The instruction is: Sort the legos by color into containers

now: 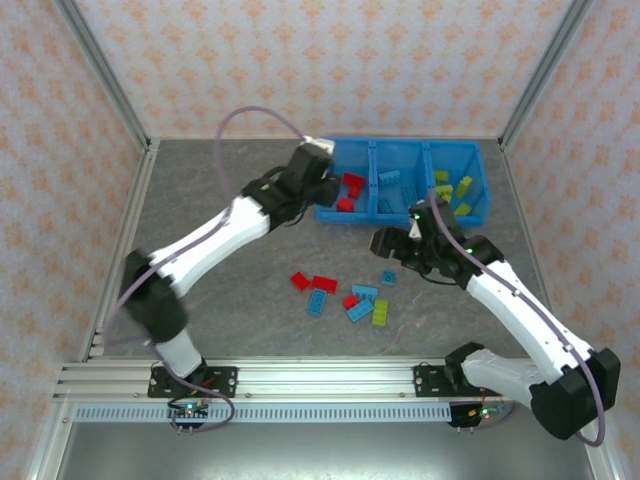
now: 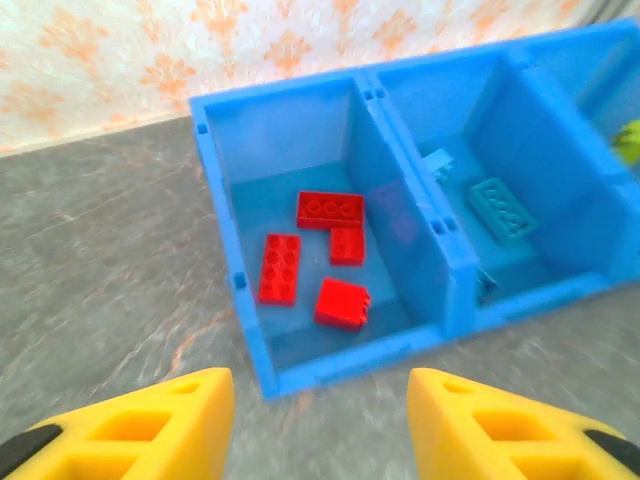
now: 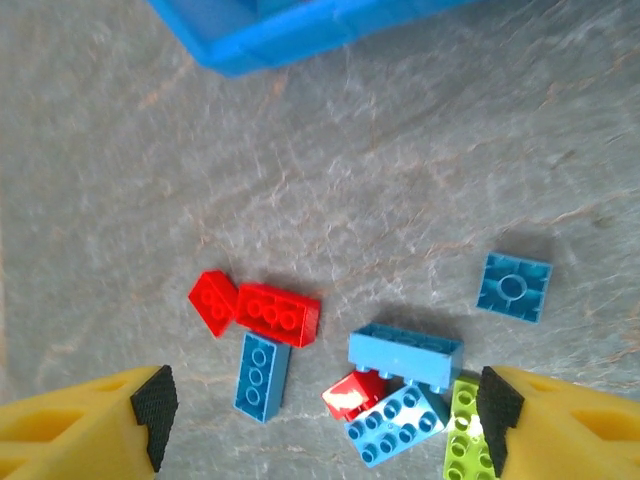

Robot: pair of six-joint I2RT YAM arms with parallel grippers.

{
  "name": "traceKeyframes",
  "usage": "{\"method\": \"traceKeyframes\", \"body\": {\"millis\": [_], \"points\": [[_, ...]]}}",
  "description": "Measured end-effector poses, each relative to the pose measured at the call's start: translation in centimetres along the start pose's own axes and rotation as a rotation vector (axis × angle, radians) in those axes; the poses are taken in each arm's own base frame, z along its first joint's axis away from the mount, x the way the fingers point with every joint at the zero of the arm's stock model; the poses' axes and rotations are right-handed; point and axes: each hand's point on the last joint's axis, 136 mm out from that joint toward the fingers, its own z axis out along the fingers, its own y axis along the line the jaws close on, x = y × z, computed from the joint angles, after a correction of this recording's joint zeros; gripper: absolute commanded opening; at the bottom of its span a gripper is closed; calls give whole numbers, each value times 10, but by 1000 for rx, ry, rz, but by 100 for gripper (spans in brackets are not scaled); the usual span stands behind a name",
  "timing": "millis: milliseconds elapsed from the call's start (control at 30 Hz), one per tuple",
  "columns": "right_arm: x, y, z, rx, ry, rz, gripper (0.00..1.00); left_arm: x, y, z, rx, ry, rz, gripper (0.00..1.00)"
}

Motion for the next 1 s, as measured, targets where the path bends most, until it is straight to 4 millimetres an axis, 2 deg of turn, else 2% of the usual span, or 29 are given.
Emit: {"method": "traceKeyframes", "body": {"millis": [33,133,167,267,400,500,600,667,767,1000], "points": [[7,4,7,10,27,-24,79,-2,0,-27,24,-40,1,49],[28,24,28,36,101,-82,78,3,3,-91,88,-124,35,50],[37,32,37,48,124,-100,78,9,7,-108,102,-139,58,52],[72,56,64,76,195,-138,77,37,24,-137,108,-129,157,61],[111,72,100,163,265,-157,79,97,37,-149,143,-31,347,77],[127,76,125,229,286,-157,82,144,43,-147,185,50,457,88],[138,72,139,285,280,-157,84,176,46,-146,221,86,525,93],[141,68,142,313,271,-153,85,185,49,-147,230,83,559,94],[140,61,146,349,245,-139,81,185,52,-152,226,52,586,94],[145,45,165,422,236,-130,50,183,56,-163,226,-18,619,100]]}}
